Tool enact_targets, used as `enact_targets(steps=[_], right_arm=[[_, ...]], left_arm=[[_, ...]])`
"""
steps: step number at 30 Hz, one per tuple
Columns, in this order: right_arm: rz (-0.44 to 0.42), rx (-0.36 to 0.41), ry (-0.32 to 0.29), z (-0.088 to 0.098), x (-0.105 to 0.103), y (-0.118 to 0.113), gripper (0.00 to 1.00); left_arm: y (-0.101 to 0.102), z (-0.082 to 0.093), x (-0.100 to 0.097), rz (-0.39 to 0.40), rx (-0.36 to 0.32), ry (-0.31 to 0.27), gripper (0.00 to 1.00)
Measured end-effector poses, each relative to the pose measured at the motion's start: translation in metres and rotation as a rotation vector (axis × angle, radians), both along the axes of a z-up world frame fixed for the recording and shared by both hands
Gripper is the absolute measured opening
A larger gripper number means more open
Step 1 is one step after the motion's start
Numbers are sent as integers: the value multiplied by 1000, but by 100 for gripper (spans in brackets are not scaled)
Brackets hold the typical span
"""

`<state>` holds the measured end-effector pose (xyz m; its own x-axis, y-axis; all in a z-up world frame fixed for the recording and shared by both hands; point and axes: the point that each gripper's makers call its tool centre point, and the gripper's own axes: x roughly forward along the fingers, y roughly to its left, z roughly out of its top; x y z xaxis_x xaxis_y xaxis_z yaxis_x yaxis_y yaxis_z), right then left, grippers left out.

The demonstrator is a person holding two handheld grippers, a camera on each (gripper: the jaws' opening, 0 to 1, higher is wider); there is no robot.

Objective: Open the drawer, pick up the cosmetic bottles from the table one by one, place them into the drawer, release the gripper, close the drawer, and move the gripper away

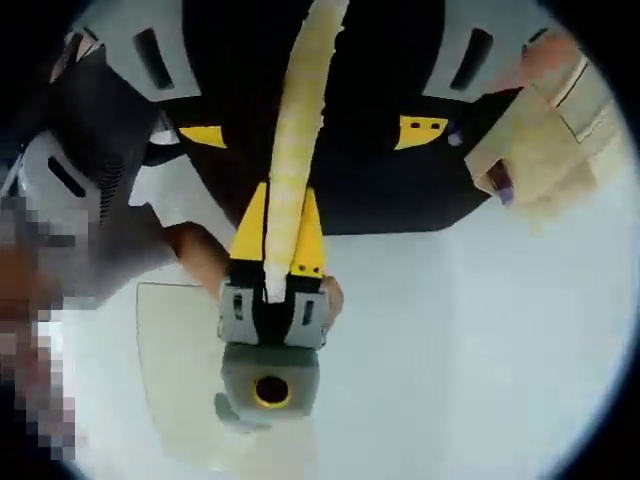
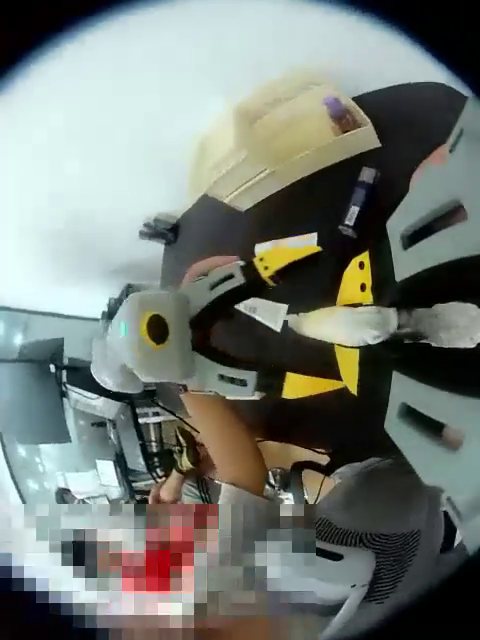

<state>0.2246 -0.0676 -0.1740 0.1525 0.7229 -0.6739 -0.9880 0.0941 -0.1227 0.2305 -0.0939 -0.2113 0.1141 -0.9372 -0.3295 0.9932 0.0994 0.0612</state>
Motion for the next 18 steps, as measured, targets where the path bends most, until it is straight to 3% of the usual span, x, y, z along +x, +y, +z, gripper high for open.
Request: enact_targets(steps=[4,6,12,18], right_arm=[[92,16,-32,5,-9,23,8],[96,41,-15,9,-11,32,8],[156,18,-24,14,-19,45,8],[178,20,-19,14,-25,47,8]], left_arm=[[12,-8,-9,17,18,14,52],[21,-11,-13,28,29,26,50],[46,-6,-15,79,11,23,34],[43,8,-23,54,-37,18,30]])
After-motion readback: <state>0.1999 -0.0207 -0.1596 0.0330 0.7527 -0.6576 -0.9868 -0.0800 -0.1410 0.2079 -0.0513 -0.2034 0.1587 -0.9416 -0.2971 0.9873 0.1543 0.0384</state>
